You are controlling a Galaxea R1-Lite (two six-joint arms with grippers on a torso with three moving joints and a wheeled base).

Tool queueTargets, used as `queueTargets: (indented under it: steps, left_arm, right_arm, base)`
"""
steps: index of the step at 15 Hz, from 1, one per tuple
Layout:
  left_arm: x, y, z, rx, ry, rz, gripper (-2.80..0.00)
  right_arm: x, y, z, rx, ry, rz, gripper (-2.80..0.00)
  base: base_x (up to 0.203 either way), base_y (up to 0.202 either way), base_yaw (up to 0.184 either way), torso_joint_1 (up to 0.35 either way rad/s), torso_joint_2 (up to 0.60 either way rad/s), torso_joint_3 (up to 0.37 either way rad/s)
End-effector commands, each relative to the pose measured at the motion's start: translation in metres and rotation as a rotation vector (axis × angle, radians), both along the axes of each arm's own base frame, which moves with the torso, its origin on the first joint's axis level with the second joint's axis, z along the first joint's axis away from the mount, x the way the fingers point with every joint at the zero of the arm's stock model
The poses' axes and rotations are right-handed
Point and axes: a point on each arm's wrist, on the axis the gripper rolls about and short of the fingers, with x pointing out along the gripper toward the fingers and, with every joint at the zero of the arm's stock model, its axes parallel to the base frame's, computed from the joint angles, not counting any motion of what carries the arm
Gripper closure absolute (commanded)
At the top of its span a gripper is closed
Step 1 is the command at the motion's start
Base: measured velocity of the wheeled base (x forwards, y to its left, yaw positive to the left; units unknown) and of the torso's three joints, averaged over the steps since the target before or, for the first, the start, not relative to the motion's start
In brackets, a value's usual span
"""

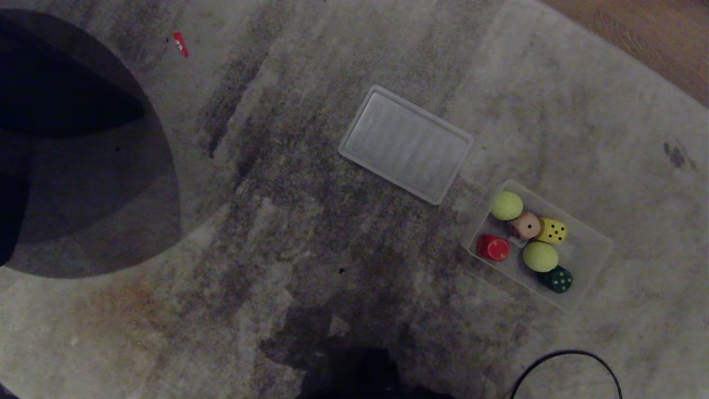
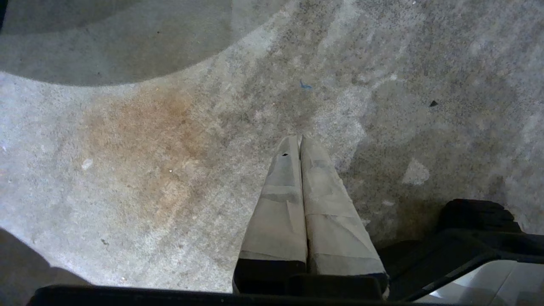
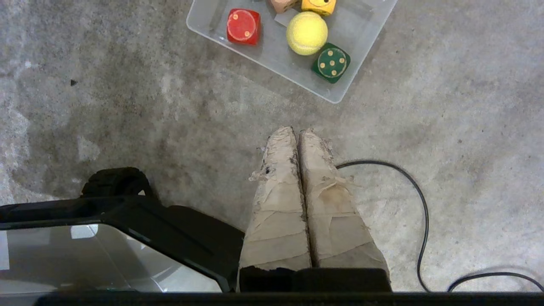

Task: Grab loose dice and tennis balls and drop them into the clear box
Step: Close the lid

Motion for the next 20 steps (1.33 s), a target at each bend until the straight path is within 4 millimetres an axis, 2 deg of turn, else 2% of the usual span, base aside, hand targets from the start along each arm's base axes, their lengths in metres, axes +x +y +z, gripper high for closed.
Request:
queueTargets:
  steps: [1,13,20]
  left_arm:
    - [0.0002,0.0,-0.0004,-0.005,0.002,0.002,0.0]
    - [0.0002,0.0001,-0.0005,-0.006,0.003,0.002,0.0]
    - [0.0002,0.0001,-0.0004,-0.006,0.002,0.002,0.0]
  right_arm:
    - [-0.0001,0.0,-0.0003,0.001,0.001,0.0,0.0]
    - [-0.0001,0.0001,-0.0005,-0.043,0.003,0.009,0.0]
    - [-0.0001,0.0001,-0.0004,-0.042,0.001,0.007,0.0]
  base:
    - [0.0,0.0,0.0,0.0,0.0,0.0]
    - [0.0,0.0,0.005,0.0,0.0,0.001]
    - [-0.001,-0.007,0.148,0.001,0.01,0.004]
